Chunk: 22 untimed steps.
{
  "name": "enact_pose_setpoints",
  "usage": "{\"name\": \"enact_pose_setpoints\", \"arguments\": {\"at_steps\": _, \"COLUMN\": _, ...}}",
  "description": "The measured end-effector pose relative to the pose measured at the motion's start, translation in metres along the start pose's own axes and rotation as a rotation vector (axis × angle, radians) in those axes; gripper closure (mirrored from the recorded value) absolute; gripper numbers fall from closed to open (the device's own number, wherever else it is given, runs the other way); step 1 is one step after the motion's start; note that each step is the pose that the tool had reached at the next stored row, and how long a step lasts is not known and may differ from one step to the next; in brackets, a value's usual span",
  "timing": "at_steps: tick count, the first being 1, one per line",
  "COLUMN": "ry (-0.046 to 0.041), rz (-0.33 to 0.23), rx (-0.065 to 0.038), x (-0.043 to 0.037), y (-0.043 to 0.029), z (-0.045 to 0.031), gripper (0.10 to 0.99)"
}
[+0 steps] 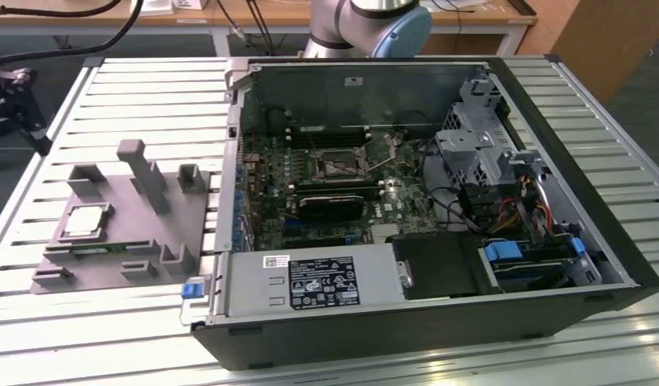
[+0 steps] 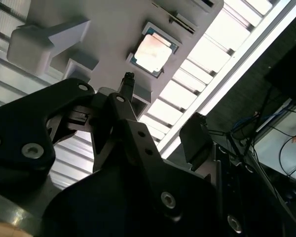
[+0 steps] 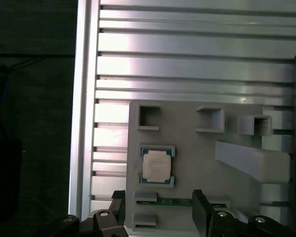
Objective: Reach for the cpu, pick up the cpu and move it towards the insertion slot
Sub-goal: 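Pick up the cpu and move it towards the insertion slot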
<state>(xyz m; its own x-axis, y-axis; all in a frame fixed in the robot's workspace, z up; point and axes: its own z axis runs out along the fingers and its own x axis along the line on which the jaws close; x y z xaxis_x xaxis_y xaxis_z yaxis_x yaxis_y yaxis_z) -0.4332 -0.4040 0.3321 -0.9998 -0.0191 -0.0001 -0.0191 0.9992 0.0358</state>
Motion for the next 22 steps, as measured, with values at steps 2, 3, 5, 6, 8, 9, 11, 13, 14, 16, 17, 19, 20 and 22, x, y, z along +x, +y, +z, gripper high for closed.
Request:
{"name": "enact_pose_setpoints", "arguments": {"at_steps": 2, "ry": 0.0001, "rz": 0.000, "rx": 0.000, "x": 0.0000, "y": -0.0001, "z": 0.0036, "gripper": 0.427}}
{"name": "enact_pose_setpoints", "arguments": {"at_steps": 3, "ry": 0.0001, "rz": 0.000, "rx": 0.000, "x": 0.0000, "y": -0.0002, "z": 0.0054, "gripper": 0.373}}
{"name": "enact_pose_setpoints", "arguments": {"at_steps": 5, "ry": 0.0001, "rz": 0.000, "rx": 0.000, "x": 0.0001, "y": -0.0005, "z": 0.0090, "gripper": 0.373}}
{"name": "enact_pose_setpoints", "arguments": {"at_steps": 6, "ry": 0.0001, "rz": 0.000, "rx": 0.000, "x": 0.0001, "y": -0.0007, "z": 0.0109, "gripper": 0.306}}
{"name": "enact_pose_setpoints", "arguments": {"at_steps": 8, "ry": 0.0000, "rz": 0.000, "rx": 0.000, "x": 0.0000, "y": -0.0013, "z": 0.0145, "gripper": 0.306}}
{"name": "enact_pose_setpoints", "arguments": {"at_steps": 9, "ry": 0.0001, "rz": 0.000, "rx": 0.000, "x": 0.0000, "y": -0.0016, "z": 0.0163, "gripper": 0.306}}
{"name": "enact_pose_setpoints", "arguments": {"at_steps": 11, "ry": 0.0001, "rz": 0.000, "rx": 0.000, "x": 0.0000, "y": -0.0027, "z": 0.0199, "gripper": 0.306}}
{"name": "enact_pose_setpoints", "arguments": {"at_steps": 13, "ry": 0.0001, "rz": 0.000, "rx": 0.000, "x": 0.0000, "y": -0.0040, "z": 0.0234, "gripper": 0.306}}
{"name": "enact_pose_setpoints", "arguments": {"at_steps": 14, "ry": 0.0001, "rz": 0.000, "rx": -0.001, "x": 0.0001, "y": -0.0050, "z": 0.0253, "gripper": 0.306}}
{"name": "enact_pose_setpoints", "arguments": {"at_steps": 16, "ry": 0.0001, "rz": 0.000, "rx": -0.001, "x": 0.0001, "y": -0.0062, "z": 0.0289, "gripper": 0.306}}
{"name": "enact_pose_setpoints", "arguments": {"at_steps": 17, "ry": 0.0001, "rz": 0.000, "rx": -0.001, "x": 0.0001, "y": -0.0067, "z": 0.0307, "gripper": 0.306}}
{"name": "enact_pose_setpoints", "arguments": {"at_steps": 19, "ry": 0.0001, "rz": 0.000, "rx": -0.001, "x": 0.0002, "y": -0.0071, "z": 0.0342, "gripper": 0.306}}
{"name": "enact_pose_setpoints", "arguments": {"at_steps": 20, "ry": 0.0001, "rz": 0.000, "rx": -0.001, "x": 0.0001, "y": -0.0075, "z": 0.0359, "gripper": 0.306}}
{"name": "enact_pose_setpoints", "arguments": {"at_steps": 22, "ry": 0.0001, "rz": 0.000, "rx": -0.001, "x": 0.0001, "y": -0.0081, "z": 0.0392, "gripper": 0.306}}
